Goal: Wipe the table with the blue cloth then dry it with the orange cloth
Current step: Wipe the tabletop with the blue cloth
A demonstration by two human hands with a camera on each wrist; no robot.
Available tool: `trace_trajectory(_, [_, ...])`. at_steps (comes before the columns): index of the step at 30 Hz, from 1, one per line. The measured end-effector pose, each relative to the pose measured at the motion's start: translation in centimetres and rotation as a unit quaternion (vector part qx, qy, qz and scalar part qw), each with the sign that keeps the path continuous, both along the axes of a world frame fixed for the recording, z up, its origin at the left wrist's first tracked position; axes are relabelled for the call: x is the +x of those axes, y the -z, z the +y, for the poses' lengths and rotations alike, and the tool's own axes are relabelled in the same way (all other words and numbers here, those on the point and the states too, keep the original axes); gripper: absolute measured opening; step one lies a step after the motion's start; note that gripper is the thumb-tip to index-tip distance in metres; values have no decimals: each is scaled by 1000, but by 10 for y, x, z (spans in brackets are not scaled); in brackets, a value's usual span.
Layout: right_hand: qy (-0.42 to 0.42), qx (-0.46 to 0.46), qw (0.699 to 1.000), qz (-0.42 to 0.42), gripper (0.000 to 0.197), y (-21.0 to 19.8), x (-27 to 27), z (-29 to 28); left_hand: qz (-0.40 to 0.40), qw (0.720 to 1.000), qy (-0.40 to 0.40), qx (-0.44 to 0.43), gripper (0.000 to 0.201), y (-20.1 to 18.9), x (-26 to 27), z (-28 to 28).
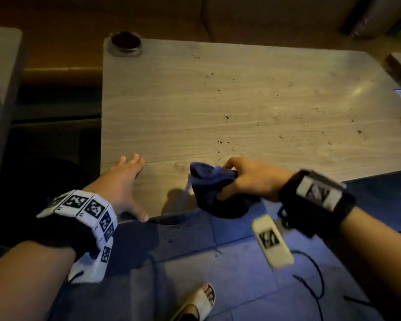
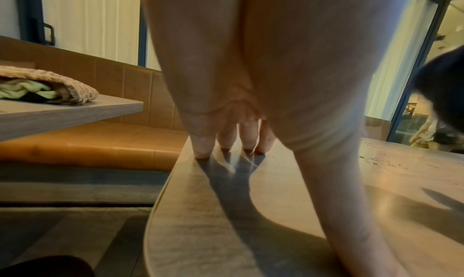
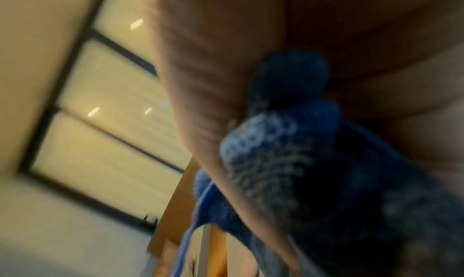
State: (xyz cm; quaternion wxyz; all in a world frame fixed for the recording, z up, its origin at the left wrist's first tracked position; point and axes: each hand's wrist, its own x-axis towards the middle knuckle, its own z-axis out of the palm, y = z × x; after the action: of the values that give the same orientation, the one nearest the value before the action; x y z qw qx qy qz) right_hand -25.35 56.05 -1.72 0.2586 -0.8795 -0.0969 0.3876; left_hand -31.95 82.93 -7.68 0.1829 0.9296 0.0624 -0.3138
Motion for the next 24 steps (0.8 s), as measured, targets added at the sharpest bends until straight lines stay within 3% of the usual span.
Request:
trace_trajectory(2, [25,11,998,57,53,-2,20,2,3,1000,0,-4,150,0,0,0])
trace_trajectory(4, [25,9,998,58,60,0,28,0,1,1000,1,-4,149,1,-1,1])
trace_trajectory(8, [-13,-34,998,45,30,-6,29,-10,-1,1000,2,-6,148,1,-2,2])
trace_trajectory(12, [-111,-166,978,-55,35,-15,38,5,-1,1000,-1,0,148,1,0,1])
trace_trajectory(14, [-127,-184,968,-113,37,-7,38,19,-2,1000,-2,-1,148,1,0,1])
trace_trajectory(19, [-57,-29,960,-273,20,45,-4,25,0,1000,-9,-18,146,1,0,0])
trace_trajectory(21, [-54,23,954,-295,28,62,-24,18,-2,1000,-10,-25,147,3,-1,2])
trace_trajectory(24, [-68,22,953,-295,36,76,-34,13,0,1000,-17,-22,147,5,-2,5])
